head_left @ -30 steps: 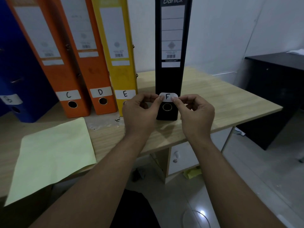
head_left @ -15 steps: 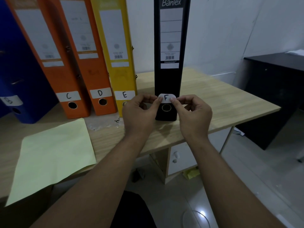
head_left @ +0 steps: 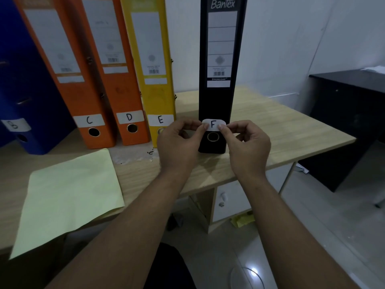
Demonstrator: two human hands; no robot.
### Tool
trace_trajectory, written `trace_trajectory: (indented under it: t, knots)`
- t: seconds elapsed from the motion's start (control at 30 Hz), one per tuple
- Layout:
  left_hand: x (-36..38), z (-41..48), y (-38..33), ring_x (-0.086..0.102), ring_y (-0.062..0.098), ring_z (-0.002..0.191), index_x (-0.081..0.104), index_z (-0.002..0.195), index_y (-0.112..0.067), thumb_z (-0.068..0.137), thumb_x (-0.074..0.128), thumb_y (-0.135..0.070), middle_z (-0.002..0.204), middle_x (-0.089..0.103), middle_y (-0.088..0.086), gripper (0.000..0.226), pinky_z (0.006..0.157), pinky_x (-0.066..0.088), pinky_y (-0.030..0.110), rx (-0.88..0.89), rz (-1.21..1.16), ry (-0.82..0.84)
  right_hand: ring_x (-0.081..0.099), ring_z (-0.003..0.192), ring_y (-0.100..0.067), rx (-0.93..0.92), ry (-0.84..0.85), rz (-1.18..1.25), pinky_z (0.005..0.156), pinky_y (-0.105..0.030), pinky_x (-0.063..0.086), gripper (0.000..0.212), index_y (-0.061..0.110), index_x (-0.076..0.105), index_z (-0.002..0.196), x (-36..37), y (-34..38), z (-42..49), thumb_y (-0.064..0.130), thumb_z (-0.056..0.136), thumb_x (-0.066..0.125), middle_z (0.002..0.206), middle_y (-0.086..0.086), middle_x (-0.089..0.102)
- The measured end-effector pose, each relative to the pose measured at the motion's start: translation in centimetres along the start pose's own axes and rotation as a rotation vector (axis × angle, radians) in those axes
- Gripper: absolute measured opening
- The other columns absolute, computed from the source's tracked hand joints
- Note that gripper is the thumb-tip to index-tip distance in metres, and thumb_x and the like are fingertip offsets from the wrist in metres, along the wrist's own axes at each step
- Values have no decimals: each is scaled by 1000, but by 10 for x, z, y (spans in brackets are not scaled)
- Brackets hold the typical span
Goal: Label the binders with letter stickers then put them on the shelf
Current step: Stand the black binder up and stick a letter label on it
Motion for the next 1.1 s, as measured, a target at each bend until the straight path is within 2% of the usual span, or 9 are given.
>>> trace_trajectory:
  t: [0.17,0.3,0.4,0.47,0.6,0.83,0.93,1.03,1.1]
  knots:
    - [-2,-1,-1,68,1,78,80,96,-25,84,90,-35,85,76,-15,19,68,58,26,-7,-9,-3,61,63,-7,7,6,2,60,-19,50,16,19,75,94,0,1,0,25,89,89,80,8,72]
    - [-6,-2,-3,68,4,82,74,110,-31,87,84,-47,89,73,-12,30,69,58,22,-42,-47,-34,59,68,-10,49,-22,68,61,-21,50,20,18,69,104,-4,1,0,20,93,85,83,3,68]
    - [-3,-3,-1,70,2,86,78,110,-30,90,79,-54,95,77,-14,31,76,63,30,-87,-52,4,62,81,-8,70,-5,72,67,-24,52,24,21,66,113,-4,1,0,23,95,82,97,3,70]
    - [-1,-4,-2,70,2,90,79,111,-32,88,80,-56,101,78,-18,34,78,64,34,-80,-31,42,67,96,-8,69,62,38,74,-28,58,37,24,64,125,1,2,0,32,94,83,113,6,71]
    - [0,-4,-3,71,1,97,77,117,-33,85,85,-52,109,76,-20,38,81,64,31,-75,-37,92,68,110,-5,48,154,-2,80,-27,63,49,24,62,138,8,10,-2,35,94,83,126,15,70]
    - [2,-3,-2,73,-6,95,77,115,-24,87,88,-29,103,78,-17,31,85,62,21,-60,-83,88,70,110,-3,45,139,-26,80,-27,64,54,26,65,138,9,9,-2,33,90,88,126,17,72]
    - [3,-1,0,73,-5,96,78,116,-23,88,87,-25,104,79,-15,30,85,61,18,-49,-79,81,71,109,-2,53,116,-36,80,-26,64,50,27,68,135,8,5,-1,32,90,89,124,17,73]
    - [5,1,3,73,-5,93,79,114,-21,89,85,-18,101,79,-14,26,80,58,13,-60,-83,71,74,105,-2,69,99,-3,81,-23,63,41,26,70,128,7,3,0,22,92,87,119,16,76]
    - [5,2,5,73,-4,93,80,113,-20,89,84,-17,101,80,-13,25,80,60,17,-62,-73,67,76,101,-1,74,94,14,80,-20,62,36,27,70,124,7,2,0,16,93,84,116,14,77]
Point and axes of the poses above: each hand's wrist, its own z-axis towards the middle knuckle, its own x-axis out of the palm, y = z × x, the point moved 6 cm from there along z, towards the middle knuckle
